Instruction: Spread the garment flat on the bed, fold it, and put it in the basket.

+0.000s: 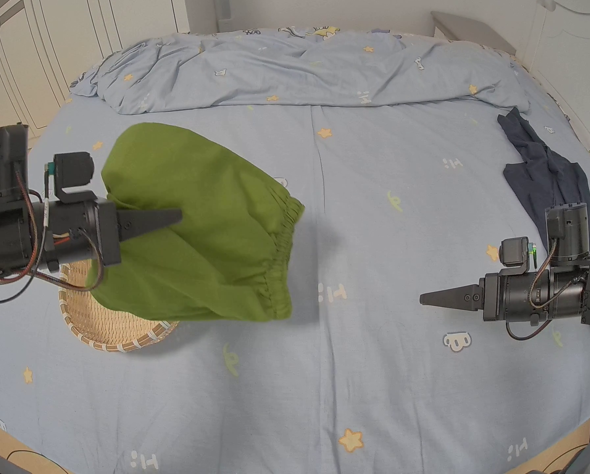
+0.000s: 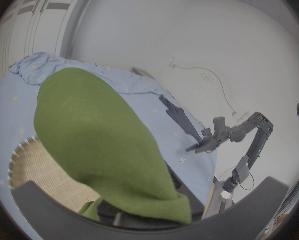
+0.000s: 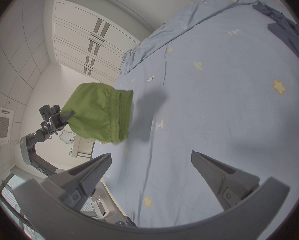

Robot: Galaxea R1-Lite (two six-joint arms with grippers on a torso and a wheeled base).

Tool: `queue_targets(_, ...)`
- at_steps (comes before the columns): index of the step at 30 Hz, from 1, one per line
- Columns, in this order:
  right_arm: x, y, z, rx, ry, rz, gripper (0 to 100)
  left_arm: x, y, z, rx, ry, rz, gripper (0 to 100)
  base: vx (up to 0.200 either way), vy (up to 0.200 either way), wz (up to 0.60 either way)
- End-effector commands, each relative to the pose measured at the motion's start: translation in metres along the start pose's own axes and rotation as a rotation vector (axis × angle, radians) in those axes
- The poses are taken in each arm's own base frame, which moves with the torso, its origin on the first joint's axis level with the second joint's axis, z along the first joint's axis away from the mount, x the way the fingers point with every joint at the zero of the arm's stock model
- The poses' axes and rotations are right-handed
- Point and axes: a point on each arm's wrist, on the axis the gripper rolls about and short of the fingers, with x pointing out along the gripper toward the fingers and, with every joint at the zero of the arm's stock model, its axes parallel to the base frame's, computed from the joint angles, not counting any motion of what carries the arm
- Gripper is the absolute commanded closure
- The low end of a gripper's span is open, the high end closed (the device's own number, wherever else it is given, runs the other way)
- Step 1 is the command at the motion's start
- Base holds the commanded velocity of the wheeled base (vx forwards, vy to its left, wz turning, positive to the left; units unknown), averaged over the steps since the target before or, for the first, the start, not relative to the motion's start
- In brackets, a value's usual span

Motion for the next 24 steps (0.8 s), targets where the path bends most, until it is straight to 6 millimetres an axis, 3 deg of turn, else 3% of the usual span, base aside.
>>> queue_targets(1, 0.0, 0.0, 0.0, -0.002, 0.001, 0.001, 0, -0.023, 0.019, 0.016, 0.007, -0.11, 0.062, 100, 0.0, 0.0, 0.0)
queue_targets(5, 0.0, 0.0, -0.001, -0.003, 0.002, 0.002, 0, -0.046, 0.032, 0.027, -0.063, -0.167, 0.083, 100, 0.0, 0.0, 0.0)
queue_targets(11, 0.002, 0.002, -0.002, -0.007, 0.011, 0.006, 0, -0.057, 0.058, 0.019, -0.125, -0.158, 0.162, 100, 0.0, 0.0, 0.0)
queue_targets(14, 0.003, 0.003, -0.003, -0.009, 0.016, 0.012, 0, -0.053, 0.102, -0.002, -0.231, -0.106, 0.259, 100, 0.0, 0.0, 0.0)
queue_targets(16, 0.003, 0.003, -0.004, -0.01, 0.017, 0.013, 0, -0.056, 0.114, -0.01, -0.264, -0.092, 0.287, 100, 0.0, 0.0, 0.0)
queue_targets(19, 0.002, 0.004, -0.004, -0.014, 0.018, 0.015, 0, -0.047, 0.143, -0.042, -0.369, -0.013, 0.296, 100, 0.0, 0.0, 0.0)
queue_targets(22, 0.001, 0.006, -0.005, -0.018, 0.016, 0.018, 0, -0.045, 0.153, -0.056, -0.417, 0.016, 0.305, 100, 0.0, 0.0, 0.0)
queue_targets(24, 0.0, 0.008, -0.005, -0.02, 0.017, 0.022, 0, -0.042, 0.169, -0.085, -0.501, 0.072, 0.332, 100, 0.0, 0.0, 0.0)
